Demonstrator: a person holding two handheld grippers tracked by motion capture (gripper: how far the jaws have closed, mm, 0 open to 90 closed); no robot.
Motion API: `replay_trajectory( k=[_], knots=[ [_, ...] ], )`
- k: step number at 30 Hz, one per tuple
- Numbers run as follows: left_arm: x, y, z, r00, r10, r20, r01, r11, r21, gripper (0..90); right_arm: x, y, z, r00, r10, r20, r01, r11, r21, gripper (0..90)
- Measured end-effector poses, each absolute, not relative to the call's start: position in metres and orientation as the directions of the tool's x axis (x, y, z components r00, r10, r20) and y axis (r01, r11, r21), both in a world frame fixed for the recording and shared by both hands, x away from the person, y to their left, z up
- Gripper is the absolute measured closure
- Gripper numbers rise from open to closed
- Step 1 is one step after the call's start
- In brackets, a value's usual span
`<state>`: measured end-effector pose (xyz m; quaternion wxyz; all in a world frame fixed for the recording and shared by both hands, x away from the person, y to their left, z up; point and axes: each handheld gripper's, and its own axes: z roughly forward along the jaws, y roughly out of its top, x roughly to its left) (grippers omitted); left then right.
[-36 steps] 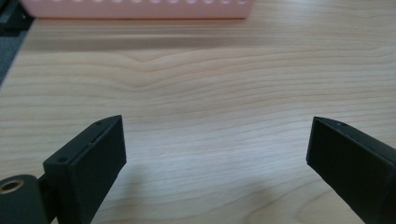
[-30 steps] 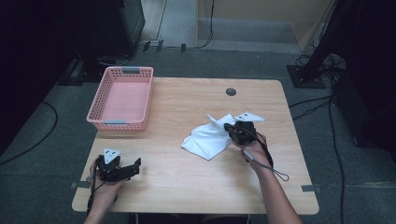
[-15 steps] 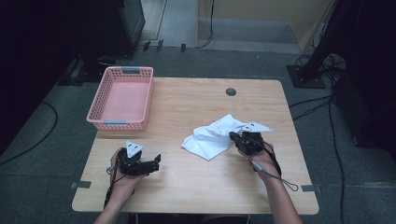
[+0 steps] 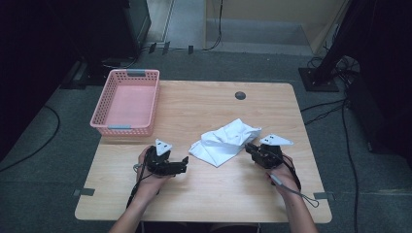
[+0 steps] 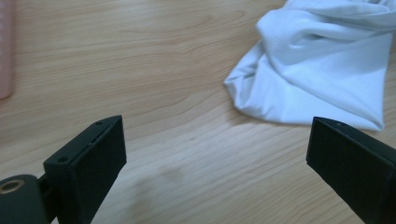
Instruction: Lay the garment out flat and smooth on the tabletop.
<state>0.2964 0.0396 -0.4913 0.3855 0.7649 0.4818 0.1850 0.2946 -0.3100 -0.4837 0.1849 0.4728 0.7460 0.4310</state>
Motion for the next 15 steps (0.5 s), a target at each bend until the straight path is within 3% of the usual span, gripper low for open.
replay_trajectory(
  k=[4, 6, 12, 15],
  knots=[
    [0.302, 0.025, -0.491, 0.495, 0.866, -0.073, 0.574, -0.263, 0.775, 11.7, 0.291, -0.309, -0.485, -0.496, 0.858, 0.134, 0.54, 0.183, 0.821, 76.2],
    [0.304, 0.019, -0.491, 0.508, 0.859, -0.068, 0.55, -0.263, 0.793, 21.8, 0.29, -0.309, -0.486, -0.497, 0.857, 0.133, 0.538, 0.184, 0.822, 74.9],
    [0.318, 0.008, -0.493, 0.562, 0.816, -0.135, 0.544, -0.241, 0.803, 42.1, 0.291, -0.305, -0.481, -0.504, 0.853, 0.137, 0.525, 0.177, 0.833, 73.9],
    [0.323, 0.006, -0.495, 0.565, 0.807, -0.17, 0.546, -0.212, 0.81, 47.6, 0.292, -0.303, -0.479, -0.51, 0.85, 0.136, 0.519, 0.178, 0.836, 73.7]
  ],
)
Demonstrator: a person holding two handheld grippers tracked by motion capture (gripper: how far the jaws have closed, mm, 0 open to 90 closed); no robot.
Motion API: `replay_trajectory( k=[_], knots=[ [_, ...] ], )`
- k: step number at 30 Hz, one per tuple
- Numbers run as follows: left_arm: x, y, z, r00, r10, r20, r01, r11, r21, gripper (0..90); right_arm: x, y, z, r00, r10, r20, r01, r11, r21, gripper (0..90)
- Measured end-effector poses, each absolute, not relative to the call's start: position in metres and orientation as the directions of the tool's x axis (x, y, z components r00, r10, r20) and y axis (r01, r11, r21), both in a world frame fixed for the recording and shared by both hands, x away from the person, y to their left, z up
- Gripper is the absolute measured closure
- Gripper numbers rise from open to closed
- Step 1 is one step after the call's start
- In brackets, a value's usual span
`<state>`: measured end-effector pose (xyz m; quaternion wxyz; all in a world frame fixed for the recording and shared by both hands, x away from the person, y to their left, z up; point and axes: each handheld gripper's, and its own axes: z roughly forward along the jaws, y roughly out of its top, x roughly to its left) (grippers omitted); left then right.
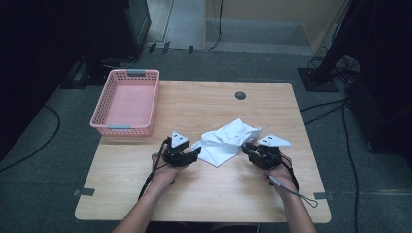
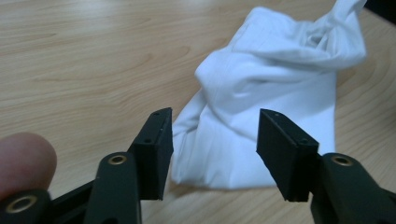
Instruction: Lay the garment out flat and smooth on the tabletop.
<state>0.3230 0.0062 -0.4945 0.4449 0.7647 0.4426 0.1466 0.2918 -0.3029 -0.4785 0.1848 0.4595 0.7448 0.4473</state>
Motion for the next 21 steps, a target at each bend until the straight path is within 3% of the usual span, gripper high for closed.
replay_trajectory(
  k=[7, 14, 18, 21],
  knots=[
    [0.348, -0.001, -0.498, 0.521, 0.808, -0.275, 0.615, -0.132, 0.777, 52.8, 0.294, -0.3, -0.474, -0.511, 0.848, 0.144, 0.514, 0.167, 0.841, 73.2],
    [0.363, -0.012, -0.498, 0.502, 0.825, -0.26, 0.63, -0.143, 0.763, 57.9, 0.299, -0.29, -0.471, -0.513, 0.845, 0.148, 0.509, 0.161, 0.845, 71.2],
    [0.368, -0.018, -0.499, 0.488, 0.828, -0.276, 0.65, -0.133, 0.748, 60.9, 0.305, -0.278, -0.47, -0.512, 0.849, 0.13, 0.513, 0.181, 0.839, 59.0],
    [0.37, -0.022, -0.5, 0.481, 0.829, -0.284, 0.66, -0.129, 0.74, 67.4, 0.308, -0.265, -0.471, -0.518, 0.851, 0.092, 0.502, 0.215, 0.838, 54.7]
  ],
)
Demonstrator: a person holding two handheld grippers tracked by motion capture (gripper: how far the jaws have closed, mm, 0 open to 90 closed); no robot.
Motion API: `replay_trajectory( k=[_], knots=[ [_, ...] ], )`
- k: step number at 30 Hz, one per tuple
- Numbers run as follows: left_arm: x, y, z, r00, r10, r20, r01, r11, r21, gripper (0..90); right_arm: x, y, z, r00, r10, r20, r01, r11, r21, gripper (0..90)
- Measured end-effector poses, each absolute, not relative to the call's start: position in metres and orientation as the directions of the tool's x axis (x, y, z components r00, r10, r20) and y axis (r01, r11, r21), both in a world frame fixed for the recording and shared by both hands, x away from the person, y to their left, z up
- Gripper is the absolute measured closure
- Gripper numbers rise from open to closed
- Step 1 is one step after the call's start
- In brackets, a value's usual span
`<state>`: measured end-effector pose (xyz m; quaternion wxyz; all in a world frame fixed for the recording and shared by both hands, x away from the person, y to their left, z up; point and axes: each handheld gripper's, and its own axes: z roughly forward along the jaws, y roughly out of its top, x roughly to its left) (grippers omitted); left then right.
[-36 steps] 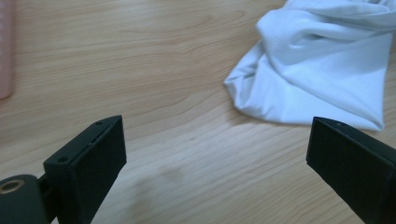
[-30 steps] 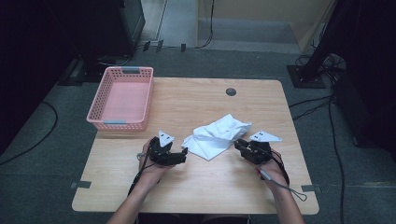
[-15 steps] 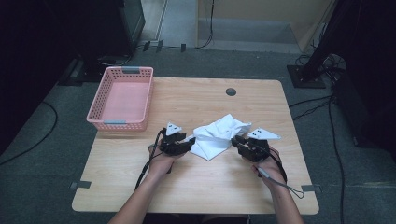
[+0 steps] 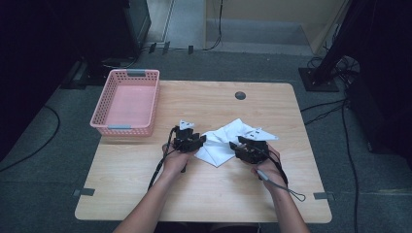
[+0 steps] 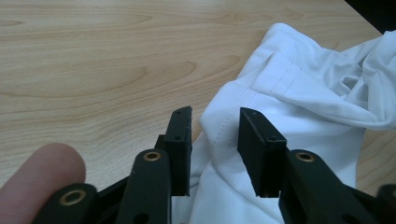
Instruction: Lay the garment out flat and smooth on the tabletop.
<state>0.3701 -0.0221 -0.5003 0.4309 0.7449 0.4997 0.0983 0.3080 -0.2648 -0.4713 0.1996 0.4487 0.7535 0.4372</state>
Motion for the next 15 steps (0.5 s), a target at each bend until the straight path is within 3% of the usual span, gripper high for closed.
replay_trajectory(
  k=[5, 6, 8, 10, 15],
  knots=[
    [0.367, -0.029, -0.502, 0.519, 0.812, -0.266, 0.642, -0.166, 0.749, 81.4, 0.312, -0.241, -0.48, -0.485, 0.87, -0.093, 0.474, 0.35, 0.808, 58.5],
    [0.366, -0.029, -0.501, 0.532, 0.805, -0.262, 0.634, -0.174, 0.753, 83.8, 0.312, -0.239, -0.482, -0.478, 0.871, -0.115, 0.472, 0.365, 0.802, 62.7],
    [0.362, -0.03, -0.5, 0.558, 0.791, -0.248, 0.617, -0.196, 0.762, 87.9, 0.311, -0.238, -0.485, -0.462, 0.873, -0.157, 0.469, 0.391, 0.792, 79.7],
    [0.358, -0.03, -0.499, 0.591, 0.77, -0.24, 0.597, -0.217, 0.772, 89.7, 0.311, -0.241, -0.487, -0.457, 0.876, -0.153, 0.478, 0.387, 0.789, 90.0],
    [0.346, -0.031, -0.497, 0.661, 0.709, -0.244, 0.558, -0.247, 0.792, 90.0, 0.308, -0.254, -0.487, -0.453, 0.886, -0.096, 0.496, 0.34, 0.799, 90.0]
  ],
)
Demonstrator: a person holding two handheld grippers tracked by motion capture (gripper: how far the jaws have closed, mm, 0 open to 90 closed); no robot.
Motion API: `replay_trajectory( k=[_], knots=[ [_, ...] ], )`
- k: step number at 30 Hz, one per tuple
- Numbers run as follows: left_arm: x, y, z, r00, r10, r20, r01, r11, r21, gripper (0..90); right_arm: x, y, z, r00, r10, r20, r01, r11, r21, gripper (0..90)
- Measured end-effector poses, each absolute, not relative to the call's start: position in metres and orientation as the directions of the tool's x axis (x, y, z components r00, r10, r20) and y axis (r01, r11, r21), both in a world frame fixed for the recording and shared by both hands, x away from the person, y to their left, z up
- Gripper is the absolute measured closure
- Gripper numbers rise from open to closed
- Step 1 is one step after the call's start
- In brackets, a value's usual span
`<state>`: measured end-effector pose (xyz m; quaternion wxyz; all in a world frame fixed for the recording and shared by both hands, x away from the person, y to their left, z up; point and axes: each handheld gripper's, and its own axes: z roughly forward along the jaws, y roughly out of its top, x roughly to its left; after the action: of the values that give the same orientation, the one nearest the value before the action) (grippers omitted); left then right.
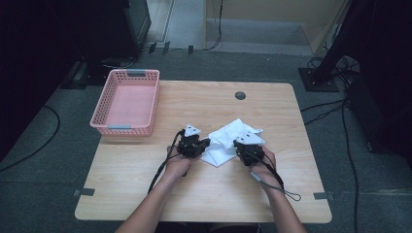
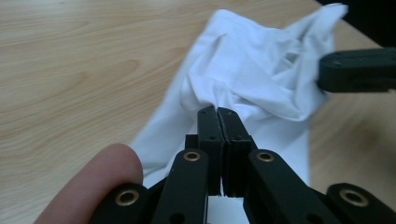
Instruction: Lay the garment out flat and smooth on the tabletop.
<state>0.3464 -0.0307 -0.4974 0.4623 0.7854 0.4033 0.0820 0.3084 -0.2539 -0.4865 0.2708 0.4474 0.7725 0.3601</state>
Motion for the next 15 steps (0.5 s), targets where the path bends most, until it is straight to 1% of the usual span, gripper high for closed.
replay_trajectory(
  k=[1, 5, 9, 10, 11, 13, 15],
  knots=[
    [0.338, -0.031, -0.496, 0.695, 0.676, -0.246, 0.536, -0.259, 0.804, 90.0, 0.305, -0.264, -0.486, -0.456, 0.888, -0.058, 0.503, 0.311, 0.807, 90.0],
    [0.316, -0.034, -0.494, 0.774, 0.597, -0.21, 0.47, -0.319, 0.823, 90.0, 0.297, -0.29, -0.488, -0.445, 0.896, 0.01, 0.525, 0.252, 0.813, 90.0],
    [0.293, -0.038, -0.499, 0.847, 0.495, -0.192, 0.416, -0.395, 0.819, 90.0, 0.287, -0.321, -0.493, -0.418, 0.907, 0.054, 0.55, 0.205, 0.81, 88.4],
    [0.293, -0.038, -0.499, 0.847, 0.495, -0.192, 0.416, -0.395, 0.819, 90.0, 0.284, -0.328, -0.495, -0.41, 0.91, 0.058, 0.551, 0.197, 0.811, 88.2],
    [0.282, -0.041, -0.503, 0.875, 0.45, -0.178, 0.387, -0.43, 0.816, 90.0, 0.282, -0.336, -0.497, -0.396, 0.916, 0.063, 0.558, 0.185, 0.809, 87.2],
    [0.272, -0.042, -0.507, 0.898, 0.405, -0.175, 0.363, -0.453, 0.814, 89.8, 0.278, -0.349, -0.499, -0.356, 0.931, 0.08, 0.576, 0.151, 0.803, 83.7],
    [0.265, -0.041, -0.509, 0.915, 0.367, -0.167, 0.338, -0.472, 0.814, 88.0, 0.275, -0.358, -0.499, -0.336, 0.936, 0.103, 0.58, 0.12, 0.806, 79.2]
  ],
)
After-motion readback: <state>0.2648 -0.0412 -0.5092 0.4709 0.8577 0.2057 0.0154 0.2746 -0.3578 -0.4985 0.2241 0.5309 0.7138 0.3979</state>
